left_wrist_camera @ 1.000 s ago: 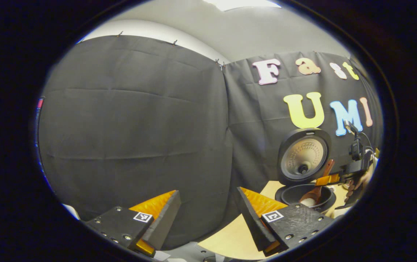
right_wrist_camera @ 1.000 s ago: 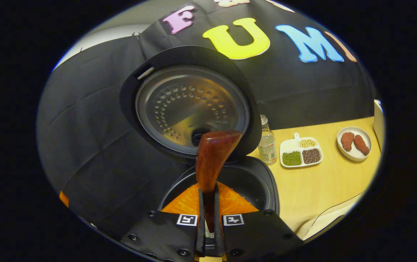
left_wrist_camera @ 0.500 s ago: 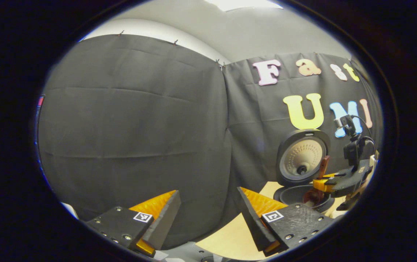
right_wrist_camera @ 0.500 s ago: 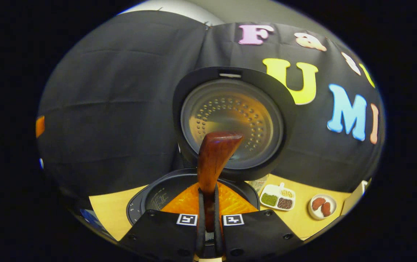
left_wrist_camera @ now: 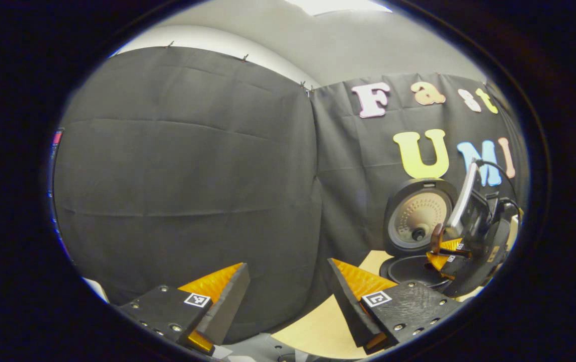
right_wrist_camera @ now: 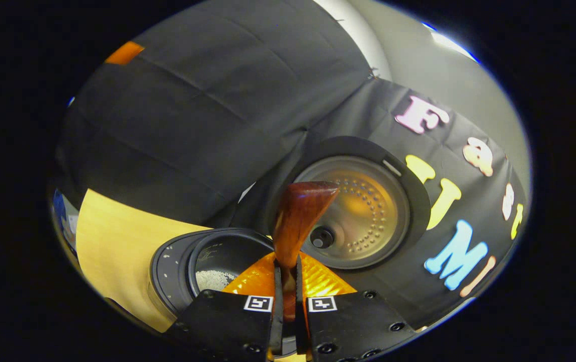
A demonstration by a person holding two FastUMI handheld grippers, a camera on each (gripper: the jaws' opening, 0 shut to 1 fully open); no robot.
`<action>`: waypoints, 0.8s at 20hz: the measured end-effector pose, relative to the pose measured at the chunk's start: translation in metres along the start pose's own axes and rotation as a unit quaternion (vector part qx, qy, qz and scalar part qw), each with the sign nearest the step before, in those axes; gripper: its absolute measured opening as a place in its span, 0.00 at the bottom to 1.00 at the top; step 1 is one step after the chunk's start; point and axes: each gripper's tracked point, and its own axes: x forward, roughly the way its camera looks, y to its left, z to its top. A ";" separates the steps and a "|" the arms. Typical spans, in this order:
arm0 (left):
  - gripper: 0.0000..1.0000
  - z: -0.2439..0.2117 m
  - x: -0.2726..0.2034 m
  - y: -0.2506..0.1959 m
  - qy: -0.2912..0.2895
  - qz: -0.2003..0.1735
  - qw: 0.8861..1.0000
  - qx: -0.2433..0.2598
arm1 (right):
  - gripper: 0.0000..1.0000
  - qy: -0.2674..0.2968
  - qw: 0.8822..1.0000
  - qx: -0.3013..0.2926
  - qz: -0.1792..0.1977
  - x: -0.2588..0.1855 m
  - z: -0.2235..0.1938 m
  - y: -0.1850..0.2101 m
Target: Close the left gripper, press the button to open the rice cooker; take a wooden spoon from the chopstick holder with the right hand, scoop a spoonful of rice and pour it into the rice cooker, then put the wooden spoon back into the chopstick holder.
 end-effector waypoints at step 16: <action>0.92 0.015 -0.004 -0.019 -0.013 -0.020 1.000 0.000 | 0.09 0.044 0.926 0.374 0.007 -0.014 -0.013 -0.052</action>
